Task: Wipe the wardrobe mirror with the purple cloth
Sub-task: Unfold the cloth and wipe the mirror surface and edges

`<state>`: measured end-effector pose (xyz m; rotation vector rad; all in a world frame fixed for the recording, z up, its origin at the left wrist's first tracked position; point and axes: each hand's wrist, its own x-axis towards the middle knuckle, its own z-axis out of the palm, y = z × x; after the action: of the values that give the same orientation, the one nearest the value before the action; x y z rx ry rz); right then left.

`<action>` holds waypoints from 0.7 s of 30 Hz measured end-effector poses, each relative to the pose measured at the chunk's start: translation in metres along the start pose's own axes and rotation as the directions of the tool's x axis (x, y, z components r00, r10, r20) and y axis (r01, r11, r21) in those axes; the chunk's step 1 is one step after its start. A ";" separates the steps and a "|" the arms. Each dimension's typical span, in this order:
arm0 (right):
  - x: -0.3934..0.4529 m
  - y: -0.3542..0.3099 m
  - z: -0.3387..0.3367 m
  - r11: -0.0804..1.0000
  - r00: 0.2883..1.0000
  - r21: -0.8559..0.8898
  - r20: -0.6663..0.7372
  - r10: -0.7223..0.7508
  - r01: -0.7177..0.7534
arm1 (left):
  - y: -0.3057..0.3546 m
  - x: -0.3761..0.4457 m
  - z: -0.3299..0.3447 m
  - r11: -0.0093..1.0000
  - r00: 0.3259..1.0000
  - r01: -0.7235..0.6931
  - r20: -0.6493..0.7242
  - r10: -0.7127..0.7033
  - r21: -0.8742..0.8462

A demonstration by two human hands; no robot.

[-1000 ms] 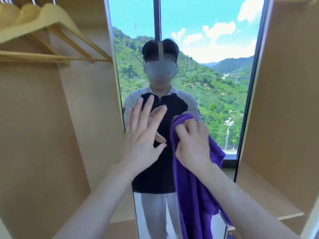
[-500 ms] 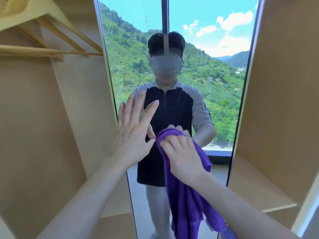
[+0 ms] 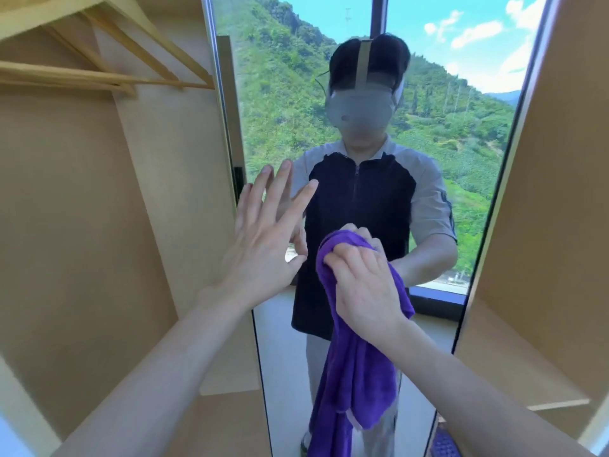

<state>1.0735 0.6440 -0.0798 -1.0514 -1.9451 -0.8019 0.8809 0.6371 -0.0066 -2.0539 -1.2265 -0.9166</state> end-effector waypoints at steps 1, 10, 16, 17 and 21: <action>0.004 -0.001 -0.001 0.999 0.999 0.009 -0.032 0.042 -0.041 | 0.000 -0.001 0.000 1.000 1.000 0.003 0.006 -0.003 -0.011; 0.020 0.017 -0.029 0.998 0.992 -0.001 -0.114 0.056 -0.056 | 0.004 0.000 0.001 0.999 0.998 0.030 0.047 -0.029 -0.021; 0.003 0.020 -0.019 0.997 0.996 -0.002 0.030 -0.081 0.081 | 0.008 0.000 -0.001 0.995 0.998 0.063 0.018 -0.062 -0.073; 0.004 0.017 -0.020 0.999 0.999 -0.015 0.023 -0.039 0.039 | 0.009 -0.001 -0.002 0.995 0.998 0.066 0.024 -0.065 -0.075; -0.006 0.009 -0.016 0.963 0.964 -0.109 0.131 -0.232 0.247 | 0.014 0.005 -0.006 0.996 0.999 0.047 0.024 -0.046 -0.074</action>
<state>1.0885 0.6335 -0.0751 -0.9645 -2.1751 -1.0266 0.8941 0.6293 -0.0009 -2.1066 -1.2747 -0.9765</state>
